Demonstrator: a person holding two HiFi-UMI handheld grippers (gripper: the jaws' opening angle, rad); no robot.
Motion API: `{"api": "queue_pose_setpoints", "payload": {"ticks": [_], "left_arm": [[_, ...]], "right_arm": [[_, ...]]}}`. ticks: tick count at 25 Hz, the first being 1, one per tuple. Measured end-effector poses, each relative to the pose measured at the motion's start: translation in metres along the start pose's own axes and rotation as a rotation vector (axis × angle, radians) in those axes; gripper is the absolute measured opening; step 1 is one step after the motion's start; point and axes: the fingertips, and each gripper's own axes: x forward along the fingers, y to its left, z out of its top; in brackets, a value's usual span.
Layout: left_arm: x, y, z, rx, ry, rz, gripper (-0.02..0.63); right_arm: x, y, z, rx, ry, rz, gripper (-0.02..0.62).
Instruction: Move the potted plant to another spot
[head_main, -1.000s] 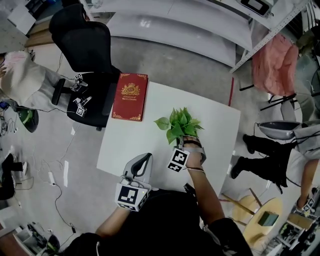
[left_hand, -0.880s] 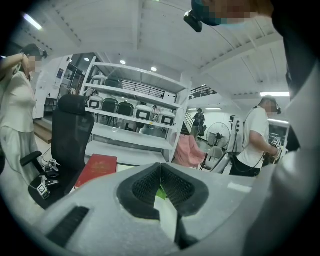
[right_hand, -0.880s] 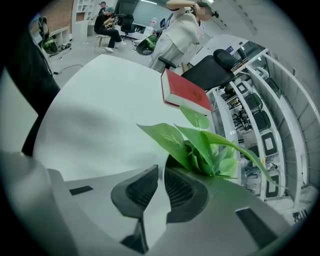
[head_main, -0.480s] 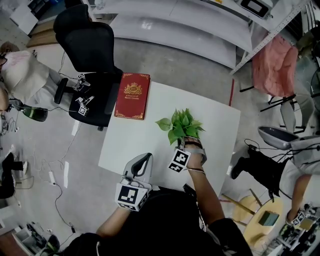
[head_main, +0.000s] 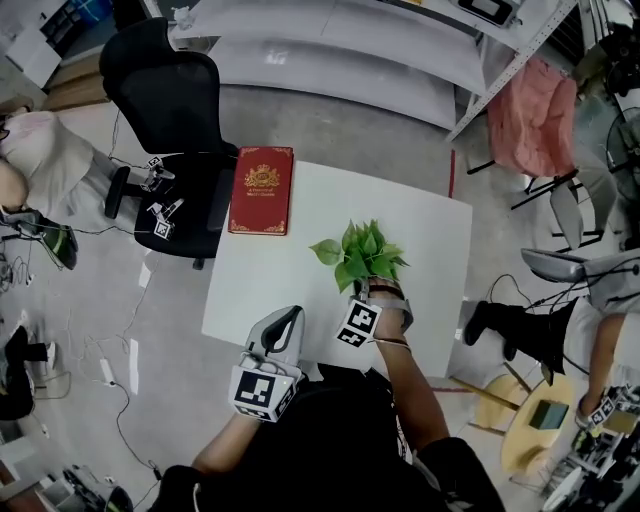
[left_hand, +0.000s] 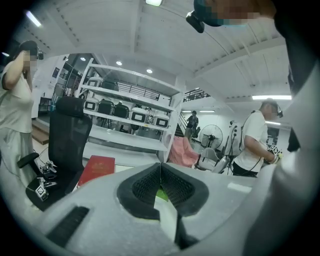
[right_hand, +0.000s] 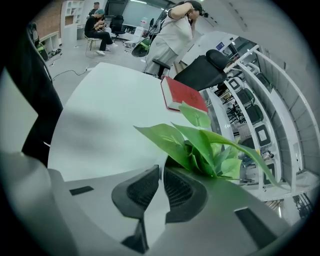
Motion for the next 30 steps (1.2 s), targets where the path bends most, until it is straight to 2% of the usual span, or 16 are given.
{"api": "queue_pose_setpoints", "payload": {"ticks": [13,30], "left_arm": [[-0.054,-0.012,-0.010,0.030,-0.005,-0.101,0.017],[-0.132,-0.046,-0.038,0.058,-0.030,-0.210,0.017]], "right_arm": [[-0.054,0.049,0.011,0.088,0.034,-0.039,0.035],[-0.119,0.136,0.015,0.146,0.068,-0.070,0.035]]}}
